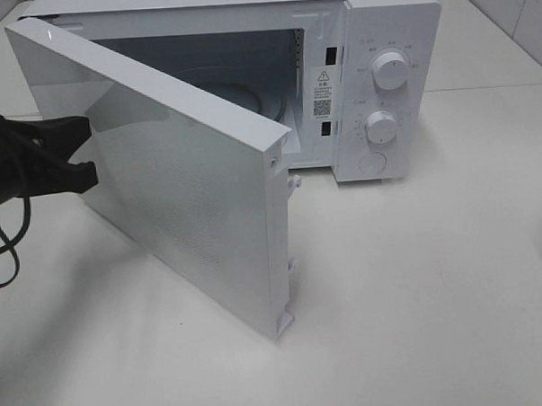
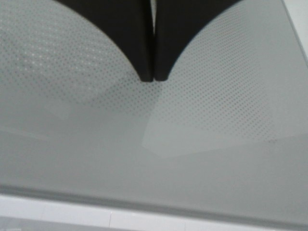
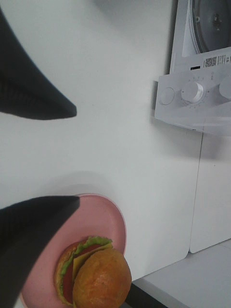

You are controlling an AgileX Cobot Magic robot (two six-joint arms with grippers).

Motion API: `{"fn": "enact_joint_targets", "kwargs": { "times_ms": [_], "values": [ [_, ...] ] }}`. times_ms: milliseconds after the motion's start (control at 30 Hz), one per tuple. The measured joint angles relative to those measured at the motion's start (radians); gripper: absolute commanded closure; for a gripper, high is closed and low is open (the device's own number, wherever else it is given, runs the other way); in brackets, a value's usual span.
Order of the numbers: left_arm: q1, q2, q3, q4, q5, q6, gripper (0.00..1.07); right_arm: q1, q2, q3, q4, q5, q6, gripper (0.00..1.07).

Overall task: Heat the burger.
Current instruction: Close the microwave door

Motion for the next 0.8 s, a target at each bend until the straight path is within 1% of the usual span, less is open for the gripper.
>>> {"fn": "enact_joint_targets", "kwargs": {
  "times_ms": [33,67,100,167,333,533,600,633,667,700,733,767,800],
  "values": [
    [0.000,0.000,0.000,0.000,0.000,0.000,1.07,0.000,0.000,0.000,0.000,0.000,0.000,0.56],
    [-0.024,0.010,-0.001,-0.043,0.000,0.036,1.07,0.000,0.000,0.000,0.000,0.000,0.000,0.56],
    [-0.024,0.010,-0.001,-0.043,0.000,0.036,1.07,0.000,0.000,0.000,0.000,0.000,0.000,0.56],
    [-0.047,0.020,-0.001,-0.092,-0.001,0.077,1.07,0.000,0.000,0.000,0.000,0.000,0.000,0.56],
    [-0.065,0.037,-0.006,-0.137,-0.018,0.088,1.07,0.000,0.000,0.000,0.000,0.000,0.000,0.56],
    [-0.072,0.077,-0.031,-0.152,-0.060,0.089,1.07,0.000,0.000,0.000,0.000,0.000,0.000,0.56],
    [-0.100,0.096,-0.046,-0.195,-0.069,0.114,1.07,0.000,0.000,0.000,0.000,0.000,0.000,0.56],
    [-0.100,0.096,-0.046,-0.195,-0.069,0.114,1.07,0.000,0.000,0.000,0.000,0.000,0.000,0.56],
    [-0.124,0.108,-0.060,-0.235,-0.073,0.143,1.07,0.000,0.000,0.000,0.000,0.000,0.000,0.56],
    [-0.138,0.116,-0.068,-0.256,-0.073,0.162,1.07,0.000,0.000,0.000,0.000,0.000,0.000,0.56],
    [-0.138,0.116,-0.068,-0.256,-0.073,0.162,1.07,0.000,0.000,0.000,0.000,0.000,0.000,0.56],
    [-0.161,0.132,-0.083,-0.298,-0.074,0.199,1.07,0.000,0.000,0.000,0.000,0.000,0.000,0.56],
    [-0.172,0.140,-0.090,-0.321,-0.074,0.206,1.07,0.000,0.000,0.000,0.000,0.000,0.000,0.56]
  ]
}}
